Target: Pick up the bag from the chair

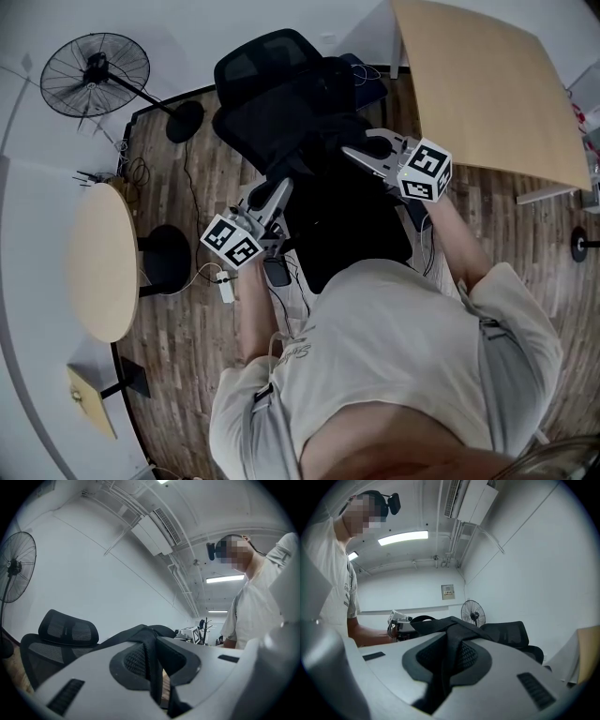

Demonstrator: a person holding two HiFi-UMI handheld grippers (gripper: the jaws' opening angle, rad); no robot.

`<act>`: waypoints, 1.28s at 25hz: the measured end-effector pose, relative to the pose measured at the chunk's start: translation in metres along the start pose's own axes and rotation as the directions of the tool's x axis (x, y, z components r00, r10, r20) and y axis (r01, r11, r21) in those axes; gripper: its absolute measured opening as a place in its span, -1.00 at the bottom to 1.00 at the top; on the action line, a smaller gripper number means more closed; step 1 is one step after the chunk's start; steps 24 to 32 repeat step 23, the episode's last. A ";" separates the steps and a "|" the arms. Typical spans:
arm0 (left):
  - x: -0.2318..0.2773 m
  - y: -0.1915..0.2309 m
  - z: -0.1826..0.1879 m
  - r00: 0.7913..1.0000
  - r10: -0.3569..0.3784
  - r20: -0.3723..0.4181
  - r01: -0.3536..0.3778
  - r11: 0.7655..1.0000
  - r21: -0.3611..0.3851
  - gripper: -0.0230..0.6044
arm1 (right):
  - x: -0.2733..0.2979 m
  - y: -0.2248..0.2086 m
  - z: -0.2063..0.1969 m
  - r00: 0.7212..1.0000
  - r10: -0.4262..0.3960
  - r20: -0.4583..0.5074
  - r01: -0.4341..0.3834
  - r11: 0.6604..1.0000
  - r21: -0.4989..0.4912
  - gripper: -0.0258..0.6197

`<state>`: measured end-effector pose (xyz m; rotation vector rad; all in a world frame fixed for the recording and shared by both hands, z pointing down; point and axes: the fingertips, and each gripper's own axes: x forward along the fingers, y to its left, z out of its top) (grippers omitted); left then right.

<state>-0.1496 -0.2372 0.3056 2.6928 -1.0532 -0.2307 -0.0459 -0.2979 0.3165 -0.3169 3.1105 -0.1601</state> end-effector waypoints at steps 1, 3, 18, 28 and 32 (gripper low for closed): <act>0.001 0.000 -0.001 1.000 -0.001 -0.002 0.001 1.000 0.000 -0.77 | 0.000 -0.001 -0.001 1.000 -0.001 -0.002 0.001 1.000 0.001 -0.84; 0.000 0.000 -0.003 1.000 -0.003 -0.007 0.003 1.000 -0.001 -0.77 | 0.000 0.000 -0.002 1.000 -0.002 -0.006 0.002 1.000 0.005 -0.84; -0.011 0.008 -0.013 1.000 0.013 -0.019 -0.014 0.999 -0.031 -0.77 | 0.009 0.004 -0.014 0.999 0.013 -0.035 -0.012 1.000 0.024 -0.84; -0.015 0.009 -0.013 1.000 0.010 -0.026 -0.010 1.000 -0.024 -0.77 | 0.012 0.007 -0.016 1.000 0.008 -0.021 -0.007 1.000 0.021 -0.84; -0.015 0.009 -0.013 1.000 0.010 -0.026 -0.010 1.000 -0.024 -0.77 | 0.012 0.007 -0.016 1.000 0.008 -0.021 -0.007 1.000 0.021 -0.84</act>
